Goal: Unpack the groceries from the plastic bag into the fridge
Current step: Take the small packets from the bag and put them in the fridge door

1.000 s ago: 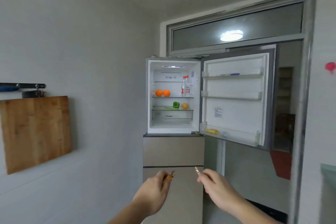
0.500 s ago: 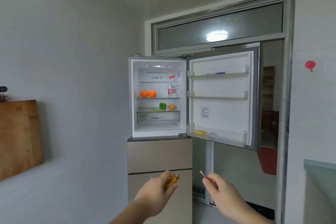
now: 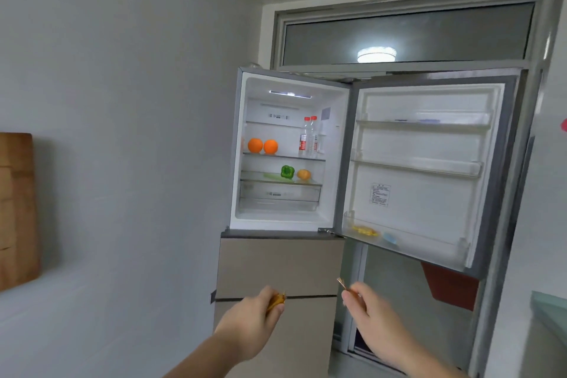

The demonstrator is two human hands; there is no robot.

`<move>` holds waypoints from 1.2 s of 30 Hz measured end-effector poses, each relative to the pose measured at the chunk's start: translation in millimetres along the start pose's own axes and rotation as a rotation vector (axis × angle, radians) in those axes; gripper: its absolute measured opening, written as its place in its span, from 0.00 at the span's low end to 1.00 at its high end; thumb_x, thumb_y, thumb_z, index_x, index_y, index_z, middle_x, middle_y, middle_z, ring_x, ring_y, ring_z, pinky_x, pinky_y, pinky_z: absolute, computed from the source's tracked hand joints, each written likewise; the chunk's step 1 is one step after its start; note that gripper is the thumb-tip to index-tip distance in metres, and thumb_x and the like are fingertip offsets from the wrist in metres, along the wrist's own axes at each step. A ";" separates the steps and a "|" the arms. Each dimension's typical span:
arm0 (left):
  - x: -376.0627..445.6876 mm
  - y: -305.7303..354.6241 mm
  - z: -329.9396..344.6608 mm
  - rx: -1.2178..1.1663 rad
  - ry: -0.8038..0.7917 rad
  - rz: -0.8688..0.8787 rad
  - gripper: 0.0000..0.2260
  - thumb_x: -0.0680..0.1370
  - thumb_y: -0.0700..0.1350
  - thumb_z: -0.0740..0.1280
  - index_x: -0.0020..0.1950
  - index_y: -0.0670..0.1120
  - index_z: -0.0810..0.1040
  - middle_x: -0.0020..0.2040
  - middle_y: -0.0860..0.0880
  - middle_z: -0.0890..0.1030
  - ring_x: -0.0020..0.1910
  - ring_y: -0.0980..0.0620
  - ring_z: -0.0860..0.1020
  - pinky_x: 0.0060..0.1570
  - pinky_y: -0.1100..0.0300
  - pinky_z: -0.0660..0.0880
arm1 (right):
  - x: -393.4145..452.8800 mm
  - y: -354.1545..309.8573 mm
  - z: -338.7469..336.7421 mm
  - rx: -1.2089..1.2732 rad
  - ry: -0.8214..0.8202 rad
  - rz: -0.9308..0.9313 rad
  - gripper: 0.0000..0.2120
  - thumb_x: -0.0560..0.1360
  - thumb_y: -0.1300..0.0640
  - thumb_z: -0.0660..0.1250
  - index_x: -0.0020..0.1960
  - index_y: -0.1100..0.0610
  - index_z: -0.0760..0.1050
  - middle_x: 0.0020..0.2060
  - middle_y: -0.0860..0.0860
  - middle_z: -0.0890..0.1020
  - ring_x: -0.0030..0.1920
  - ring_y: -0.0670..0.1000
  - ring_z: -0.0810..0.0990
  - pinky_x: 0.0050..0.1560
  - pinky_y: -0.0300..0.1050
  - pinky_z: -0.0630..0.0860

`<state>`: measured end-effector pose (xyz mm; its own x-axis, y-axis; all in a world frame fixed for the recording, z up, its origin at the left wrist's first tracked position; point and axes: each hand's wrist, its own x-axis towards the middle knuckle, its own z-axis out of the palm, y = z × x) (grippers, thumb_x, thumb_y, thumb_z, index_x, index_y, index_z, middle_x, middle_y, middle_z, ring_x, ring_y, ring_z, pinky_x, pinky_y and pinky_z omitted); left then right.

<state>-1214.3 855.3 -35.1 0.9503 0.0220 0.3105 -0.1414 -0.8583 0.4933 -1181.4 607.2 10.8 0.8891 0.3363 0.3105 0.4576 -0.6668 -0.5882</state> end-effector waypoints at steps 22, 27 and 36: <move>257.0 -65.9 46.2 0.105 -0.116 0.011 0.07 0.82 0.57 0.54 0.57 0.57 0.67 0.38 0.52 0.76 0.35 0.53 0.75 0.40 0.56 0.74 | 266.9 113.9 59.8 0.214 0.031 0.053 0.15 0.82 0.48 0.55 0.45 0.57 0.72 0.30 0.47 0.69 0.29 0.46 0.66 0.32 0.39 0.63; 332.6 -55.6 71.2 0.073 -0.106 0.122 0.06 0.82 0.55 0.55 0.57 0.56 0.67 0.39 0.53 0.76 0.37 0.52 0.75 0.42 0.54 0.74 | 309.0 149.3 47.2 0.179 0.048 0.072 0.11 0.81 0.46 0.56 0.47 0.49 0.73 0.30 0.47 0.73 0.30 0.44 0.69 0.35 0.40 0.68; 479.2 0.5 131.6 -0.129 -0.186 0.405 0.08 0.82 0.55 0.58 0.59 0.59 0.71 0.41 0.55 0.78 0.39 0.55 0.77 0.45 0.55 0.77 | 353.1 211.7 -3.7 -0.084 0.157 0.183 0.07 0.81 0.49 0.59 0.48 0.46 0.74 0.30 0.45 0.72 0.30 0.41 0.69 0.34 0.34 0.66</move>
<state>-722.4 798.0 7.0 0.8435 -0.4040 0.3539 -0.5333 -0.7076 0.4635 -770.7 582.4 -1.4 0.9418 0.1023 0.3204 0.2811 -0.7622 -0.5832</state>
